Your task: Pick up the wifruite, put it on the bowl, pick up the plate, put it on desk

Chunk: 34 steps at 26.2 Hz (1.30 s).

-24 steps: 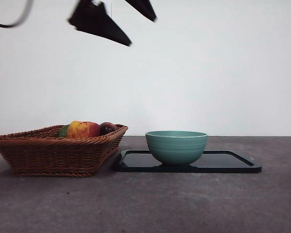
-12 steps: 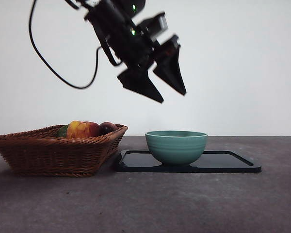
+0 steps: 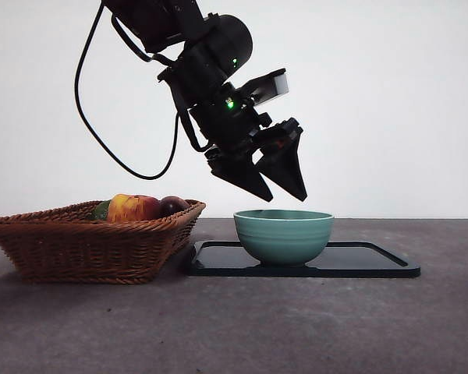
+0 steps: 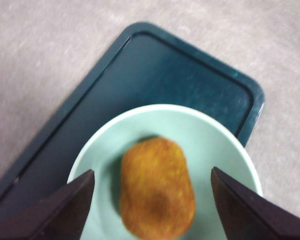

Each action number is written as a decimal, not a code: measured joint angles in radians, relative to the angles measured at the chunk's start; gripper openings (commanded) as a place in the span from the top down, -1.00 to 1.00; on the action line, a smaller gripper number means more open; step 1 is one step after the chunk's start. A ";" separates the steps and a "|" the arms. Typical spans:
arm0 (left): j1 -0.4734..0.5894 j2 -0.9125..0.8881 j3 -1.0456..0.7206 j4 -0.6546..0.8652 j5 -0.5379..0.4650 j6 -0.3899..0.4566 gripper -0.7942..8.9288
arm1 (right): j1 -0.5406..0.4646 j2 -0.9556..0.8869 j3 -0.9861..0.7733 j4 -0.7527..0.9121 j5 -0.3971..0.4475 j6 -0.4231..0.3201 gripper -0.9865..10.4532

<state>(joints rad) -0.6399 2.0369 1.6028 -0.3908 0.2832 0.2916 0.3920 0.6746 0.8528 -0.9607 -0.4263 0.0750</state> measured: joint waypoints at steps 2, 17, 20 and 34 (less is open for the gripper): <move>-0.003 0.004 0.001 0.009 0.000 0.011 0.07 | 0.000 0.000 0.000 0.000 0.000 0.000 0.53; -0.018 0.042 0.002 -0.001 0.000 0.031 0.07 | 0.000 0.000 0.000 0.000 0.000 0.000 0.52; -0.018 0.044 0.002 -0.001 -0.011 0.035 0.07 | 0.000 0.000 0.000 0.000 0.000 0.000 0.52; -0.028 0.076 0.003 0.003 -0.032 0.059 0.15 | 0.000 0.000 0.000 0.000 0.000 0.000 0.53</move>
<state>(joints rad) -0.6678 2.1124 1.6054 -0.3882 0.2508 0.3504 0.3920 0.6746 0.8528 -0.9607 -0.4263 0.0750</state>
